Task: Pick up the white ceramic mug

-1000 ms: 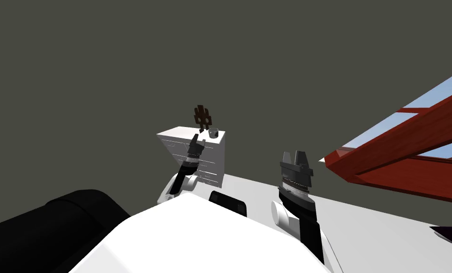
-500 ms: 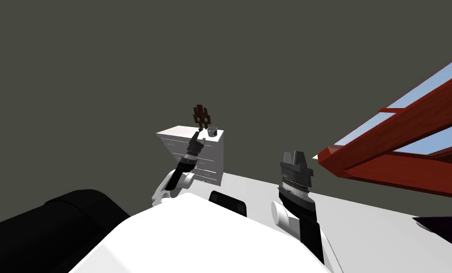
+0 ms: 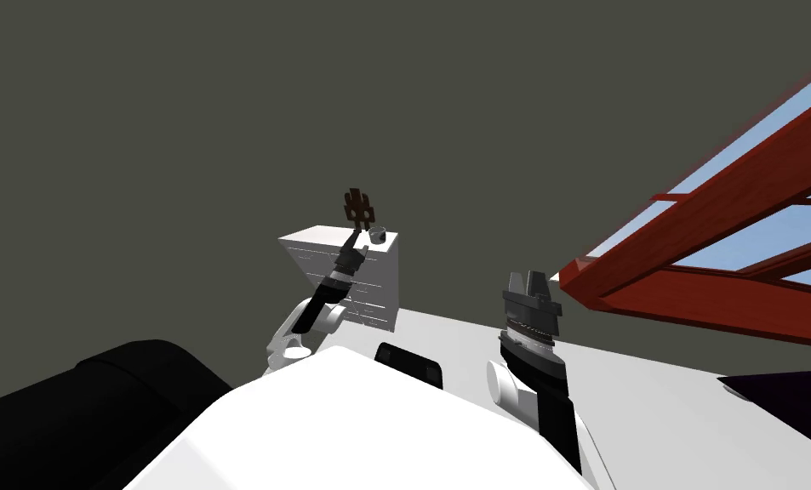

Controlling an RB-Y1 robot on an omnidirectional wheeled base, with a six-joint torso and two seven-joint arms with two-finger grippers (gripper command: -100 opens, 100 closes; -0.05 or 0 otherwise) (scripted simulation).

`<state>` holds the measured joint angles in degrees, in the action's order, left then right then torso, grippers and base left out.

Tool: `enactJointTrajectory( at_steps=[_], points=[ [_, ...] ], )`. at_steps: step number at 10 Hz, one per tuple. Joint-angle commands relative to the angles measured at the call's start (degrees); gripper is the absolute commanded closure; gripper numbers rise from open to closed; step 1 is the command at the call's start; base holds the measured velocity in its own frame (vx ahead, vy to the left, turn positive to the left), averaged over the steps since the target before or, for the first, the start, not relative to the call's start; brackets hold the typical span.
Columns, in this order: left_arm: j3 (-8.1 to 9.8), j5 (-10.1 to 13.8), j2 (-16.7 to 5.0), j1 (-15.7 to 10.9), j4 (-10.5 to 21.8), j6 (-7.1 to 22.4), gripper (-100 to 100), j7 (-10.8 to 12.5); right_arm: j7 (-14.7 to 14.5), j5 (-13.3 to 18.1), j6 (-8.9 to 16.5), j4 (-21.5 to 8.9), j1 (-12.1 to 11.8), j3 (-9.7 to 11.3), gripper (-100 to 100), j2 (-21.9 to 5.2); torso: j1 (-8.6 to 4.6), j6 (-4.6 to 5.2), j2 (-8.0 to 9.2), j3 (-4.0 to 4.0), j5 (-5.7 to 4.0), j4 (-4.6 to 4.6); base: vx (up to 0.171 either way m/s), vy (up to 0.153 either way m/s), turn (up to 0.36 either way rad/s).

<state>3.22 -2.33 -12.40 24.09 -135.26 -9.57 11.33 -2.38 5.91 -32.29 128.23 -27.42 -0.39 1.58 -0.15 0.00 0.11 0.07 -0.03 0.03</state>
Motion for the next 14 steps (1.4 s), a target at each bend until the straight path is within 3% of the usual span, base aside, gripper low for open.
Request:
enactJointTrajectory(
  at_steps=[1,11,12,13,14],
  points=[
    [0.77,0.5,-1.5,-0.8,-0.6,2.9,-100,0.5,0.0,0.0,0.0,0.0,0.0,0.0,0,0.0,0.0,0.0,0.0,0.0,0.0,0.0,-0.022,-0.044,-0.044],
    [4.58,3.3,-7.9,-4.4,-3.0,16.5,-100,2.7,0.0,0.0,0.0,0.0,0.0,0.0,0,0.0,0.0,0.0,-0.04,-0.02,0.0,-0.01,-0.025,-0.04,-0.032],
    [5.51,3.9,-9.3,-5.1,-3.4,18.6,-100,3.2,0.0,0.0,0.0,0.0,0.0,0.0,0,0.0,0.03,-0.01,-0.05,-0.03,0.01,-0.01,-0.013,-0.037,-0.046],
    [5.51,3.9,-9.3,-5.1,-3.4,19.5,-100,3.2,0.0,0.0,0.0,0.0,0.0,0.0,0,0.0,0.02,0.0,-0.06,-0.03,0.01,-0.01,-0.01,-0.028,-0.022],
    [6.49,4.7,-10.8,-5.8,-3.7,21.4,-100,3.8,0.0,0.0,0.0,0.0,0.0,0.0,0,0.0,0.05,-0.01,-0.07,-0.04,0.01,-0.02,-0.01,-0.037,-0.046]
  ],
)
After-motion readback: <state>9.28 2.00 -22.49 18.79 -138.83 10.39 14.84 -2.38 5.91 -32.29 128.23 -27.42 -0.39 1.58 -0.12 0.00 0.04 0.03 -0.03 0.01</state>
